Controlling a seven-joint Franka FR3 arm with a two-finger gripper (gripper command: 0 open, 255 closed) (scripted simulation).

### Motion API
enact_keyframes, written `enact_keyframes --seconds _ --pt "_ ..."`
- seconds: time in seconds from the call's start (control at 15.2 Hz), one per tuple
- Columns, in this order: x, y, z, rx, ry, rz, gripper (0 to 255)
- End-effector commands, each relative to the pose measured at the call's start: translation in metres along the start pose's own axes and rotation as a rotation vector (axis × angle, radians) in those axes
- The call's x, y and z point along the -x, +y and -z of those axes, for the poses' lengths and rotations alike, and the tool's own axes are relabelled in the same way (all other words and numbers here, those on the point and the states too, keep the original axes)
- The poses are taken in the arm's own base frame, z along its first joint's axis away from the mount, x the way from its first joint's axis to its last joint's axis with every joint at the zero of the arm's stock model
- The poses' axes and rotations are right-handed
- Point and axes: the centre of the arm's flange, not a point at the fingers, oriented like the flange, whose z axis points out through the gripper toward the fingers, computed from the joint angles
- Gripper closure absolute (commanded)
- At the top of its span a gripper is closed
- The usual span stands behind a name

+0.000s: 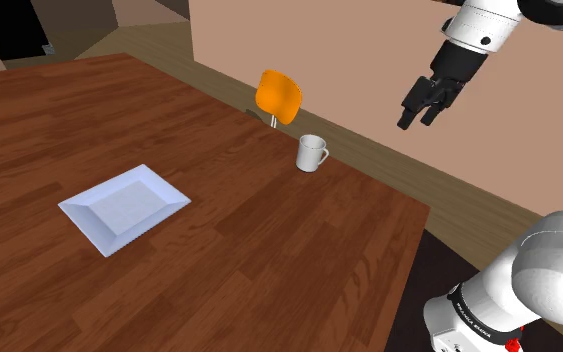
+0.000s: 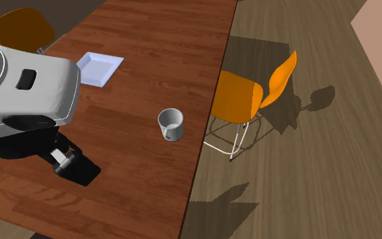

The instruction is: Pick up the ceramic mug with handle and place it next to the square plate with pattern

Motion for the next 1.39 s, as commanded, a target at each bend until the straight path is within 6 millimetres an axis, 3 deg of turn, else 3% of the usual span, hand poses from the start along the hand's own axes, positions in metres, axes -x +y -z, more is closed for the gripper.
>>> enact_keyframes --seconds 0.0,1.32 --pt "0.000 0.000 0.000 0.000 0.000 0.000 0" --pt "-0.210 0.024 -0.166 0.016 -0.039 0.038 0"
